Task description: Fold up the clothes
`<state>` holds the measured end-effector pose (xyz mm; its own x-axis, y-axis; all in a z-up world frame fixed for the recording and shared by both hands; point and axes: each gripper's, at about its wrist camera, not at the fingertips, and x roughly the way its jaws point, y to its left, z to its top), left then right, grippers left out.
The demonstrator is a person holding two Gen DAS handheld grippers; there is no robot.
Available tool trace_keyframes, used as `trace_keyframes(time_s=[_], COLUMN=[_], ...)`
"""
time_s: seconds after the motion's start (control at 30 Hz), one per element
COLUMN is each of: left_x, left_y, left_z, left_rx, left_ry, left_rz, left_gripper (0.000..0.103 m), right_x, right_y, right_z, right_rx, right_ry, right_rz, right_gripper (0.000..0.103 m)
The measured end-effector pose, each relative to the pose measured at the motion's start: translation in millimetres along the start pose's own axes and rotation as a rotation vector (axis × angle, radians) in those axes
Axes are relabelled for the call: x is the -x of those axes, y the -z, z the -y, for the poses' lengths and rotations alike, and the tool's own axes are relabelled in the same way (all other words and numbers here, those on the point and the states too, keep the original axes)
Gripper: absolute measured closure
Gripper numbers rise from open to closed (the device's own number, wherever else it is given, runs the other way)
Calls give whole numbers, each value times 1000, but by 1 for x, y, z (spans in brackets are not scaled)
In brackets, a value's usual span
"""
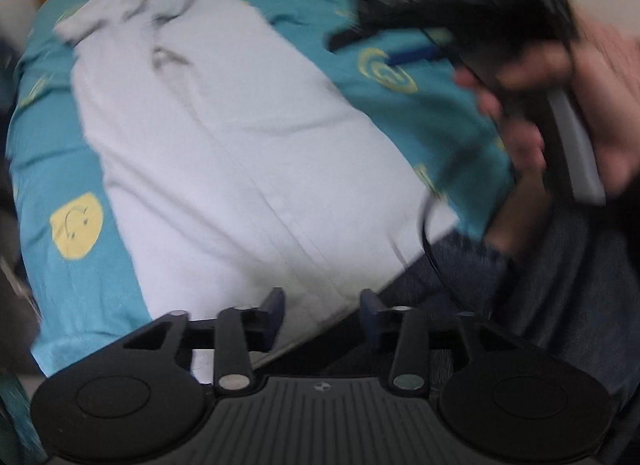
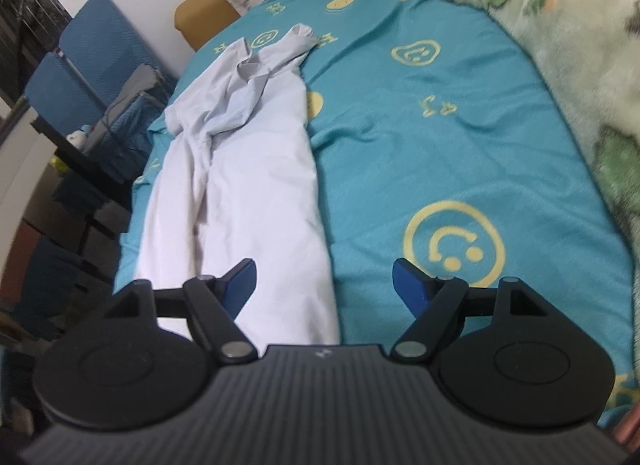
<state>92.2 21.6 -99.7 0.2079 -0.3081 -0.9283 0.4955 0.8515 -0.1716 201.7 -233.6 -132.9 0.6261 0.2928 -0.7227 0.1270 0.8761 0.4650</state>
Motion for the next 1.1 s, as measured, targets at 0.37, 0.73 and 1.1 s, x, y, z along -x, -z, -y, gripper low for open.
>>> trace_keyframes(time_s=[0.37,0.73,1.1], left_x=[-9,-29,-25], left_y=[25,38,37], left_z=[-105,-146,-107], left_rx=[611,841,694], left_ry=[54,81,196], left_rz=[114,95,68], left_gripper=[24,24,51], right_x=[10,-4,1], right_y=[32,57,75], right_z=[47,53,43], right_rx=[-315,-416,-411], right_ry=[-135,-123,-146], right_rz=[-137,-255,-334], right_gripper=[25,25,50])
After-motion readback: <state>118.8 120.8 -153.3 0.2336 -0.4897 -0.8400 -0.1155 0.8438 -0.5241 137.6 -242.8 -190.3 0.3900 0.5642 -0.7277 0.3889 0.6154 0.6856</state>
